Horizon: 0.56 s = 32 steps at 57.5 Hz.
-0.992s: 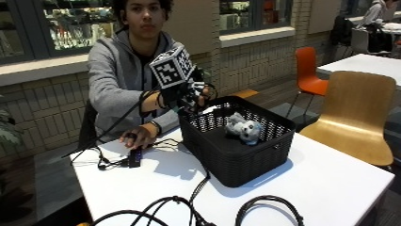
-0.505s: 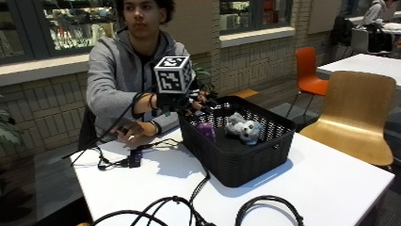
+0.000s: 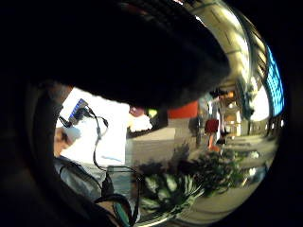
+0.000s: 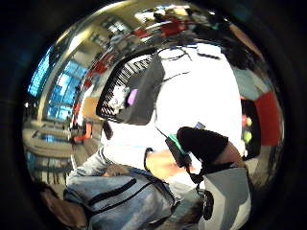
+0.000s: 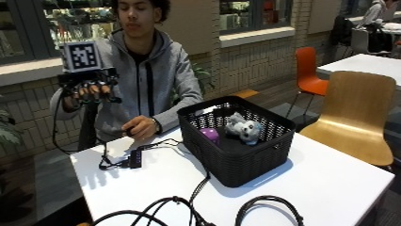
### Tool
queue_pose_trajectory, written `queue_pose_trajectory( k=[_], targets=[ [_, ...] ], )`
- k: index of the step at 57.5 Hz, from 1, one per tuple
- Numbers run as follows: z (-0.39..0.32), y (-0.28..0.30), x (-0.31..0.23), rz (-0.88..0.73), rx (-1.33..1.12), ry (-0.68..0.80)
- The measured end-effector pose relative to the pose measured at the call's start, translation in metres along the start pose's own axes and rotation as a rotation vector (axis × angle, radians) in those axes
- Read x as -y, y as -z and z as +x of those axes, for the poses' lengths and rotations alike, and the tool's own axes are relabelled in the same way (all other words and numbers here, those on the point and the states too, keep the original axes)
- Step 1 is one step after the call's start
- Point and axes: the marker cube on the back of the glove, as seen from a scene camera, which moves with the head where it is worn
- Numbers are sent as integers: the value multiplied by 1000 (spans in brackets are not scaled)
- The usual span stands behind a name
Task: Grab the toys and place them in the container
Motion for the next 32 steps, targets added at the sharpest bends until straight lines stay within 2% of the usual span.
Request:
queue_pose_trajectory(
  k=[5, 11, 16, 19, 23, 27, 32],
  targets=[
    [24, -5, -36, 117, 4, -69],
    [34, -7, -96, 128, 0, -1],
    [30, -9, -144, 153, 18, -16],
    [28, -10, -175, 98, 53, -28],
    [28, -19, -192, 184, 113, -9],
    [27, -30, -215, 168, 202, -12],
    [27, -41, -223, 206, 281, 69]
  ],
)
